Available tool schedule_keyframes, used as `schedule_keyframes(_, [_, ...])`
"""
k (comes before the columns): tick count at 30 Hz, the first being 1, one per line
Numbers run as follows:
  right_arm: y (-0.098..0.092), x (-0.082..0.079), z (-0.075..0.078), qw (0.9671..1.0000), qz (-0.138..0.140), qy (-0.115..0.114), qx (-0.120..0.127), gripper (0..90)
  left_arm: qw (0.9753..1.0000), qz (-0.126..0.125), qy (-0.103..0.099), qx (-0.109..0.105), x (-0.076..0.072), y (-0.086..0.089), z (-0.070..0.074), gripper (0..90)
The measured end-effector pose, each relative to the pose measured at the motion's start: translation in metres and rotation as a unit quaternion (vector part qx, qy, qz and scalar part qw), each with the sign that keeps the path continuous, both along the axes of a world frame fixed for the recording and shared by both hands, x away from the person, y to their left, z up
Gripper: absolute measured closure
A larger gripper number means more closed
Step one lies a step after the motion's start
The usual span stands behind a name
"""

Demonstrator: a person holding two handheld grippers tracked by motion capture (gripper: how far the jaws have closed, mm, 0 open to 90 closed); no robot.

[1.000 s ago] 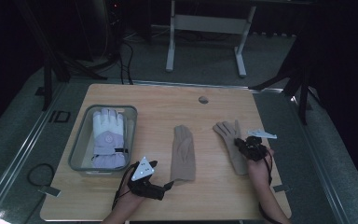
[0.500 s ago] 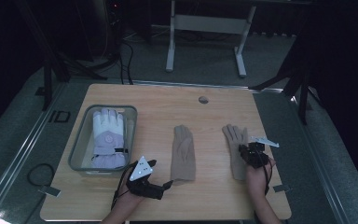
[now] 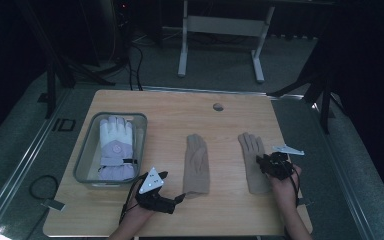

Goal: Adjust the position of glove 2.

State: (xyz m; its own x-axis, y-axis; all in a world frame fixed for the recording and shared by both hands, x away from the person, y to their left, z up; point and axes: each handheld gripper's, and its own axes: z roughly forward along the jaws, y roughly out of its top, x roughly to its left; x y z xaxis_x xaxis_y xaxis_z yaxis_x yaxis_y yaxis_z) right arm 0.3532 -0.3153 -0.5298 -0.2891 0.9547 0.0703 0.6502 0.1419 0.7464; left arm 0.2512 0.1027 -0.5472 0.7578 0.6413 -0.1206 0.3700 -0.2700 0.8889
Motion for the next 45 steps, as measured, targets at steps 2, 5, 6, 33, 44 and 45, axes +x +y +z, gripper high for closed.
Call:
schedule_keyframes(2, [-0.006, 0.0, 0.004, 0.9992, 0.039, -0.005, 0.001, 59.1, 1.0, -0.001, -0.001, 0.001, 0.0, 0.0, 0.0, 2.6])
schedule_keyframes(5, [-0.013, -0.001, 0.008, 0.9975, 0.069, -0.006, -0.01, 57.5, 1.0, -0.001, -0.002, 0.0, 0.0, 0.0, 0.0, 2.5])
schedule_keyframes(6, [-0.016, -0.002, 0.009, 0.9965, 0.082, -0.009, -0.011, 57.0, 1.0, -0.001, -0.002, -0.001, 0.0, 0.0, 0.0, 2.6])
schedule_keyframes(33, [-0.009, 0.008, -0.017, 0.9936, 0.101, 0.024, -0.044, 83.3, 1.0, 0.002, -0.003, 0.007, -0.002, -0.002, -0.001, 2.6])
schedule_keyframes(44, [0.027, -0.003, 0.018, 0.9995, 0.028, -0.014, -0.003, 84.0, 1.0, 0.003, -0.004, 0.002, -0.002, -0.002, 0.0, 2.6])
schedule_keyframes(45, [0.029, -0.004, 0.02, 0.9996, 0.025, -0.015, 0.0, 84.0, 1.0, 0.003, -0.005, 0.001, -0.002, -0.002, 0.0, 2.6])
